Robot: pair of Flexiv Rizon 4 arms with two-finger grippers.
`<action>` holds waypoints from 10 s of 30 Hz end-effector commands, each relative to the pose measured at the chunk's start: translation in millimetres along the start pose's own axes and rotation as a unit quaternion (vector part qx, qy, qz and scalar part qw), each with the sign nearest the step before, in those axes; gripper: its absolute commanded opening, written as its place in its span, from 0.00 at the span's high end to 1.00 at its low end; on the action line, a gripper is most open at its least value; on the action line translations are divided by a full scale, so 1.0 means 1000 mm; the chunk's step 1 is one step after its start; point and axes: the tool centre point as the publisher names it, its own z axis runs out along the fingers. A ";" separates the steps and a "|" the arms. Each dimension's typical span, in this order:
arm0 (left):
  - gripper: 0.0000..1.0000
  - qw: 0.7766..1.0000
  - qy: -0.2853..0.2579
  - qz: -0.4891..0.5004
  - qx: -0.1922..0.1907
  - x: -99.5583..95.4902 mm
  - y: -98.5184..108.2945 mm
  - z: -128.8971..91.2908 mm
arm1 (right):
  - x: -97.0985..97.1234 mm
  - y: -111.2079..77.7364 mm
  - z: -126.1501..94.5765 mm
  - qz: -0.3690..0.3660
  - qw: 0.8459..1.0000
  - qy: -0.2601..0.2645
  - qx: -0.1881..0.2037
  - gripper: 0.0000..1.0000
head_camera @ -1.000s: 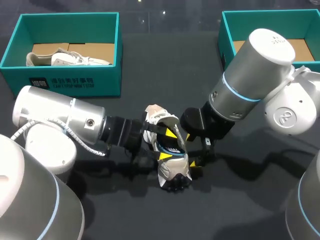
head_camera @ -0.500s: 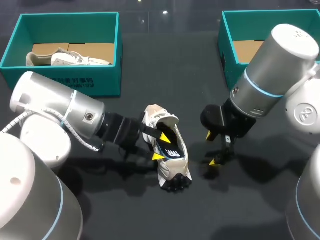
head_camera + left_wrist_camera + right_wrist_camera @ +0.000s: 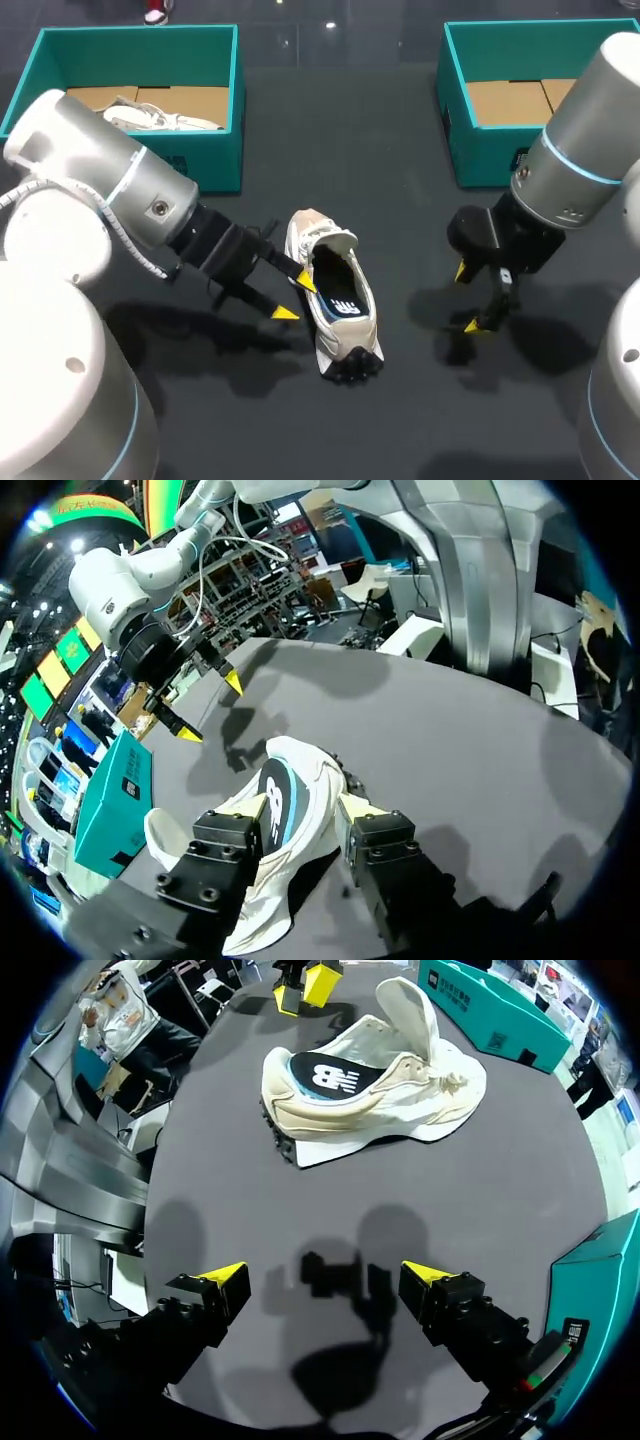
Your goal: Take the shoe out of the shoebox, open the shoe tongue, remove and reinsert the insole, then place the shoe into the shoebox
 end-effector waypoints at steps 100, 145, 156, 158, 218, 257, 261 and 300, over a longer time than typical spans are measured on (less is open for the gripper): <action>1.00 0.901 0.361 0.230 -0.064 -0.020 0.018 0.078 | 0.018 -0.049 -0.028 0.039 0.998 -0.041 -0.004 0.00; 1.00 0.944 0.188 0.233 -0.137 -0.029 0.044 0.116 | 0.018 -0.049 -0.028 0.039 0.998 -0.041 -0.004 0.00; 1.00 0.952 0.113 0.243 -0.145 -0.037 0.029 0.088 | 0.018 -0.049 -0.028 0.039 0.998 -0.041 -0.004 0.00; 1.00 0.951 0.107 0.244 -0.155 -0.040 0.028 0.091 | 0.018 -0.049 -0.028 0.039 0.998 -0.041 -0.004 0.00; 1.00 0.896 0.271 0.252 -0.247 -0.037 0.016 0.063 | 0.018 -0.049 -0.028 0.039 0.998 -0.041 -0.004 0.00; 0.00 0.878 0.311 0.140 -0.336 -0.048 0.046 0.052 | 0.018 -0.049 -0.028 0.039 0.998 -0.041 -0.004 0.00; 0.00 0.884 0.306 0.138 -0.326 -0.048 0.048 0.051 | 0.018 -0.049 -0.028 0.039 0.998 -0.041 -0.004 0.00; 0.00 0.912 0.294 0.162 -0.236 -0.093 0.067 0.018 | 0.018 -0.049 -0.028 0.039 0.998 -0.041 -0.004 0.00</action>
